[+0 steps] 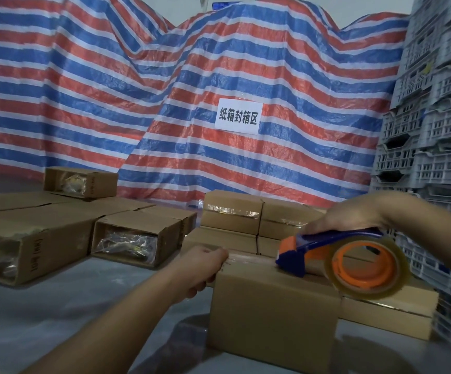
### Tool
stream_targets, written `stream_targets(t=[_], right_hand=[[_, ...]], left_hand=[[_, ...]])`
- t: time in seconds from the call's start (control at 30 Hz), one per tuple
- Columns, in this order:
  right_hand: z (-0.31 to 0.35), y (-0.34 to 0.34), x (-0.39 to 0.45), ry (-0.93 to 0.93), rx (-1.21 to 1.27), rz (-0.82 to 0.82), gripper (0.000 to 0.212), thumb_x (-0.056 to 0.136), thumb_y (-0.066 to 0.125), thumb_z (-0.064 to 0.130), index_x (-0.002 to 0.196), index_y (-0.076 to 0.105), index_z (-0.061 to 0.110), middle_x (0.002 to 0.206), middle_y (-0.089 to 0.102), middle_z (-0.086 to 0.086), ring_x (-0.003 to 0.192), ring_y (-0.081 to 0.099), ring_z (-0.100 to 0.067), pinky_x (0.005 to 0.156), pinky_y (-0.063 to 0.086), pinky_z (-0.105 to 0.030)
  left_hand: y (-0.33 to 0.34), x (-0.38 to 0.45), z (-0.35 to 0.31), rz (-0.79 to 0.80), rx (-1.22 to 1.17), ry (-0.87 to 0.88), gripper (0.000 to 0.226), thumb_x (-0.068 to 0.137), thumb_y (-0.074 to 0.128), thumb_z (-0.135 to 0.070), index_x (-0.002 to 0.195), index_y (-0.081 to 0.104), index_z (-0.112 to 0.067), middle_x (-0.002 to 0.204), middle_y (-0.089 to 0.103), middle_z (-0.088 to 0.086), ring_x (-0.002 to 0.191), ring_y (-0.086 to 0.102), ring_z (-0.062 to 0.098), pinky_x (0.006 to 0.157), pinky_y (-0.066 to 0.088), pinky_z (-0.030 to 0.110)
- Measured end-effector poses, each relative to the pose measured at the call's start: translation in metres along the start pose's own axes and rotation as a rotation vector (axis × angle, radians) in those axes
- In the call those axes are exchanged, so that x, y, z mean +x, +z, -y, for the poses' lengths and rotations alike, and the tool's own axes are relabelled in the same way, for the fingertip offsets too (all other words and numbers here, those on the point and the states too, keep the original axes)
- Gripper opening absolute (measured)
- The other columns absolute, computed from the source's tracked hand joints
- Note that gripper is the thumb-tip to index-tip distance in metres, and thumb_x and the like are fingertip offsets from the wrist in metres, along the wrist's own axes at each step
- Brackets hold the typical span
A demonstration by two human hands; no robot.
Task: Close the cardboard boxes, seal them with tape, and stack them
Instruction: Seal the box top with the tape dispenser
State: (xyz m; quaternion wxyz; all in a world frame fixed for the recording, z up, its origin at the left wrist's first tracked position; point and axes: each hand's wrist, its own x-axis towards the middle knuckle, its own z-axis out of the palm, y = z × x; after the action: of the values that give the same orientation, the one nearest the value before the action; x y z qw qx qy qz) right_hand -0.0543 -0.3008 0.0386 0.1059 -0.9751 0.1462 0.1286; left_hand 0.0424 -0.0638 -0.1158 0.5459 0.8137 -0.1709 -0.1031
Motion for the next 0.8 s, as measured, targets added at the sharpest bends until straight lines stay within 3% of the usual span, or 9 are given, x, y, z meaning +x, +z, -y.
stream_targets(t=[0.17,0.23,0.3,0.4,0.47,0.53,0.6,0.67,0.8], right_hand=[[0.006,0.007,0.004,-0.05,-0.025,-0.003,0.033,0.102,0.041,0.056,0.091,0.061,0.031,0.058,0.067,0.012,0.051,0.062,-0.001,0.057,0.049,-0.014],[0.004,0.008,0.003,-0.074,-0.019,-0.004,0.031,0.104,0.04,0.053,0.091,0.06,0.033,0.056,0.067,0.014,0.05,0.063,0.001,0.054,0.049,-0.013],[0.001,0.01,0.005,-0.097,0.003,-0.016,0.031,0.105,0.039,0.051,0.091,0.06,0.033,0.055,0.067,0.015,0.049,0.062,0.002,0.051,0.048,-0.012],[-0.002,0.01,0.007,-0.103,0.031,0.004,0.026,0.106,0.039,0.046,0.092,0.056,0.032,0.056,0.067,0.013,0.047,0.061,0.002,0.05,0.048,-0.012],[-0.001,0.01,0.008,-0.11,-0.012,-0.005,0.02,0.107,0.041,0.042,0.092,0.053,0.034,0.062,0.067,0.012,0.048,0.061,0.003,0.049,0.047,-0.011],[-0.001,0.01,0.008,-0.091,0.025,0.013,0.022,0.105,0.042,0.047,0.094,0.052,0.031,0.058,0.068,0.011,0.048,0.061,-0.001,0.049,0.048,-0.013],[-0.004,0.009,0.009,-0.083,0.046,0.047,0.025,0.104,0.042,0.05,0.097,0.053,0.029,0.057,0.068,0.01,0.049,0.062,-0.004,0.05,0.048,-0.014],[-0.008,0.009,0.009,-0.09,0.064,0.074,0.027,0.103,0.042,0.052,0.102,0.055,0.028,0.06,0.068,0.009,0.052,0.062,-0.004,0.053,0.05,-0.014],[-0.027,0.002,0.011,-0.105,0.165,0.075,0.047,0.1,0.044,0.057,0.127,0.058,0.02,0.076,0.066,0.001,0.064,0.059,-0.012,0.066,0.049,-0.02]], left_hand=[[-0.003,-0.009,0.0,0.073,-0.063,-0.052,0.044,0.097,0.044,-0.059,0.077,0.053,-0.02,0.057,0.04,-0.005,0.044,0.027,0.009,0.044,0.02,0.021],[-0.006,-0.012,-0.008,0.065,0.033,-0.023,0.047,0.098,0.038,-0.061,0.079,0.053,-0.02,0.06,0.042,-0.005,0.046,0.03,0.009,0.044,0.023,0.019],[-0.005,-0.016,-0.02,-0.111,0.204,0.091,0.049,0.101,0.03,-0.058,0.079,0.054,-0.021,0.068,0.052,-0.005,0.055,0.043,0.008,0.05,0.037,0.02],[0.003,-0.025,-0.034,-0.414,0.481,0.432,0.044,0.101,0.028,-0.055,0.09,0.059,-0.025,0.085,0.065,-0.003,0.076,0.059,0.009,0.071,0.05,0.031],[0.015,-0.036,-0.035,-0.307,0.592,0.614,0.038,0.1,0.031,-0.054,0.115,0.058,-0.031,0.12,0.062,-0.009,0.104,0.057,0.006,0.094,0.047,0.03],[0.027,-0.045,-0.031,-0.091,0.747,0.601,0.05,0.098,0.032,-0.06,0.142,0.042,-0.038,0.146,0.042,-0.016,0.133,0.039,0.007,0.109,0.03,0.03],[0.032,-0.049,-0.024,-0.01,0.91,0.548,0.061,0.095,0.034,-0.066,0.15,0.03,-0.038,0.156,0.031,-0.014,0.143,0.026,0.01,0.115,0.022,0.033],[0.032,-0.049,-0.023,-0.032,0.983,0.545,0.067,0.095,0.034,-0.066,0.153,0.024,-0.036,0.16,0.024,-0.013,0.148,0.016,0.01,0.119,0.015,0.032],[0.031,-0.046,-0.023,-0.04,1.014,0.56,0.068,0.094,0.031,-0.068,0.153,0.025,-0.035,0.161,0.024,-0.012,0.147,0.017,0.009,0.119,0.017,0.032]])
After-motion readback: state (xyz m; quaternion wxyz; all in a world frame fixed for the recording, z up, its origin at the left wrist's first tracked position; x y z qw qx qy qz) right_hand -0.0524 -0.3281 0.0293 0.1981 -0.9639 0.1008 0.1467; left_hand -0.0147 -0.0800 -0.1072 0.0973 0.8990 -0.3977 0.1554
